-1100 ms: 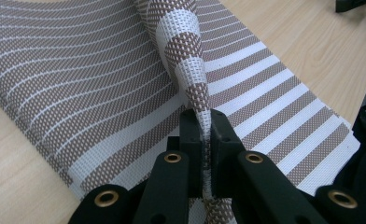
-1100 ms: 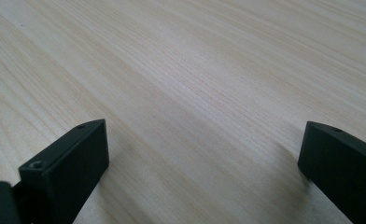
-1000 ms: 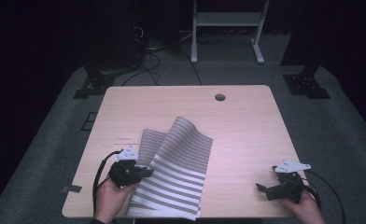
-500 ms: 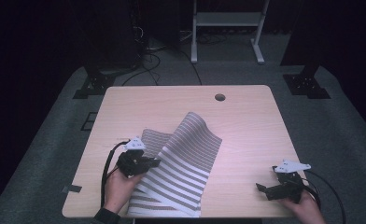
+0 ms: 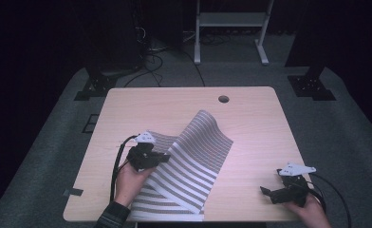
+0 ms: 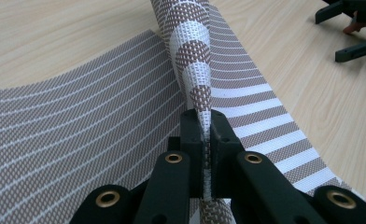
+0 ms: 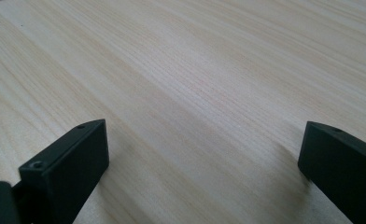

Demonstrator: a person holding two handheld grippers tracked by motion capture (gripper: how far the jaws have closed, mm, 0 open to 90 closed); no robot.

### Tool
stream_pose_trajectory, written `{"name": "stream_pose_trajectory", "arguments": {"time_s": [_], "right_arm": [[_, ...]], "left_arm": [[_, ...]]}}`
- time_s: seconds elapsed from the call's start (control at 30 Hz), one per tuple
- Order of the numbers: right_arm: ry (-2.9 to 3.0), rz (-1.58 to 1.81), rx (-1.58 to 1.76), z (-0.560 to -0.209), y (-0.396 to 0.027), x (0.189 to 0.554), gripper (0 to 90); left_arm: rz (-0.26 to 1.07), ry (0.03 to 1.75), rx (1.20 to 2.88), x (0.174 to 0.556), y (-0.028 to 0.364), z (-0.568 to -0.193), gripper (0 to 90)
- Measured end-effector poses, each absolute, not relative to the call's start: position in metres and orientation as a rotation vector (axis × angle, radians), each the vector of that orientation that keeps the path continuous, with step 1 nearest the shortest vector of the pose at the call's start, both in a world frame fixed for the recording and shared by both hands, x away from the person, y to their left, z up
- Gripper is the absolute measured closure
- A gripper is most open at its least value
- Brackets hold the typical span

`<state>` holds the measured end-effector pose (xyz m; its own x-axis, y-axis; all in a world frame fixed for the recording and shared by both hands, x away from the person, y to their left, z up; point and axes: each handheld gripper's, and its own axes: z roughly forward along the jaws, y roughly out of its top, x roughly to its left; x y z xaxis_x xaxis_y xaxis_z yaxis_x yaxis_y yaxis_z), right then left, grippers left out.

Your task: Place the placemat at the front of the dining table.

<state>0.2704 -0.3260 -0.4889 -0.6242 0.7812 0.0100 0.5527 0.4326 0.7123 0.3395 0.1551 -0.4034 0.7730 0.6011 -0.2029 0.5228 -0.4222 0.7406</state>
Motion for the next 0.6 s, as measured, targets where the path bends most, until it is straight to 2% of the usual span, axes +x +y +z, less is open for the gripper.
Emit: {"name": "stream_pose_trajectory", "arguments": {"time_s": [0.6], "right_arm": [[2.376,1.001,1.137,-0.489,-0.325,0.271,0.7]], "left_arm": [[0.13,0.828,2.067,0.387,0.123,-0.382,87.0]]}}
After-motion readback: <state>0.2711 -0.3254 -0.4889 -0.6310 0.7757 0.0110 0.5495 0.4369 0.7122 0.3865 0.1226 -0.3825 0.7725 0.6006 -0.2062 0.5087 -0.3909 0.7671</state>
